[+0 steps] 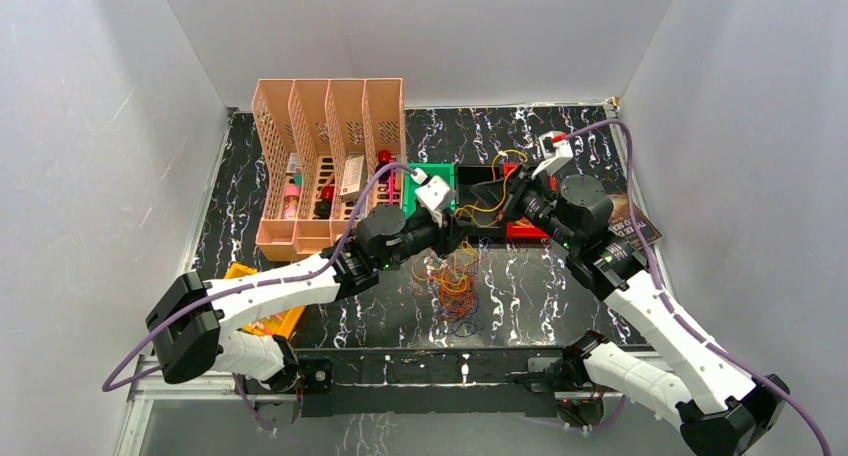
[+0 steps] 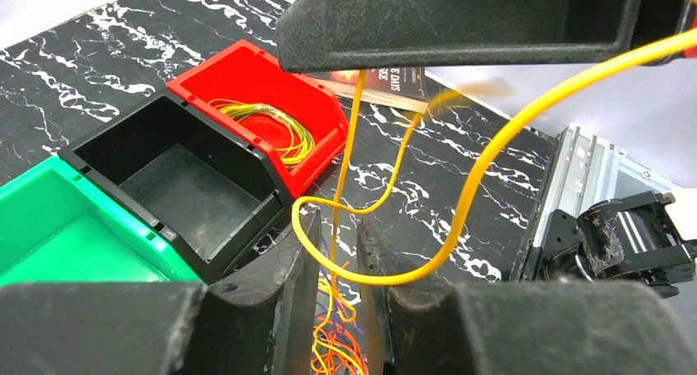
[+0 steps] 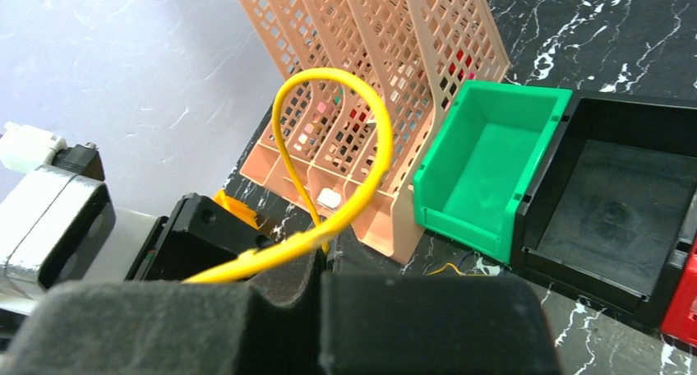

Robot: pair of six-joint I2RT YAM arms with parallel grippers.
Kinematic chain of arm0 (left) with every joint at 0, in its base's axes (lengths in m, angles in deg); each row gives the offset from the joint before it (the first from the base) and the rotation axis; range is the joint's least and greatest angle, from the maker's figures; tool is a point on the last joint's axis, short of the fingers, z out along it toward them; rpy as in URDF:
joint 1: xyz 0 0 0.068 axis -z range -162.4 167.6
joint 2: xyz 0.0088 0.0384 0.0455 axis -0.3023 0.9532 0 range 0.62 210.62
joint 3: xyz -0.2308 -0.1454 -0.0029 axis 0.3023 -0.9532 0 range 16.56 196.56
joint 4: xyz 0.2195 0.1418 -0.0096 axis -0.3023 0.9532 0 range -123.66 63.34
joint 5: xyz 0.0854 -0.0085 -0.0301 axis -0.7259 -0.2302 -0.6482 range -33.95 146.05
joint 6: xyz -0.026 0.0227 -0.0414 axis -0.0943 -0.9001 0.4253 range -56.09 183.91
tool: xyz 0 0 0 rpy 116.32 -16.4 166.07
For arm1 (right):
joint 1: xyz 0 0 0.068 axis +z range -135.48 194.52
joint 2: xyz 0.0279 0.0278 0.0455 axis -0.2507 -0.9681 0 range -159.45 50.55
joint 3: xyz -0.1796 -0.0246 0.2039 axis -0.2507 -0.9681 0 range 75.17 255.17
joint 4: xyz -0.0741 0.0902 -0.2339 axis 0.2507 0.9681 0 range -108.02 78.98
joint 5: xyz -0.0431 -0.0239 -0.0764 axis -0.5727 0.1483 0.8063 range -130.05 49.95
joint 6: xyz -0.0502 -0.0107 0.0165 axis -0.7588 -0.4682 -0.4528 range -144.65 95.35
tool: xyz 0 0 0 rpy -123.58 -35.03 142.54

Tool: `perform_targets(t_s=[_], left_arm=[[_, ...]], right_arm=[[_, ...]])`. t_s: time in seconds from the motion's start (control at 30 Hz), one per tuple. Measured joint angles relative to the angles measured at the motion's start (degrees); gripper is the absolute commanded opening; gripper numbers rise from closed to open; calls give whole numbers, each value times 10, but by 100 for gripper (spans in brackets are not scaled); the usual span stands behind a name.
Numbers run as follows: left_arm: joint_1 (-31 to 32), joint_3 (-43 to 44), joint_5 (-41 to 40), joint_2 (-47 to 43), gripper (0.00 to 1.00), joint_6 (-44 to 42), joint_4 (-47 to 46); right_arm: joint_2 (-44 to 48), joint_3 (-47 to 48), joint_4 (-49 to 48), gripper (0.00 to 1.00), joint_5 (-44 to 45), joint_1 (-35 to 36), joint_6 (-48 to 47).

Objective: Untangle the cables

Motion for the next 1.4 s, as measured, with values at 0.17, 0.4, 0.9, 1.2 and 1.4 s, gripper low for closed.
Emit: perform_targets(t_s=[0.17, 0.4, 0.9, 1.2, 1.4], left_arm=[[0, 0, 1, 9, 23, 0, -16], [0, 0, 1, 28, 13, 0, -23], [-4, 6, -67, 3, 0, -22, -23], [-13, 35, -93, 0, 0, -34, -5], [-16, 45, -94, -9, 0, -36, 1]], right_arm=[[0, 5, -1, 0, -13, 0, 9], [0, 5, -1, 0, -26, 0, 20], [154, -90, 55, 66, 63, 0, -50], [284, -258, 26, 68, 55, 0, -77], [267, -308, -31, 71, -11, 0, -91]])
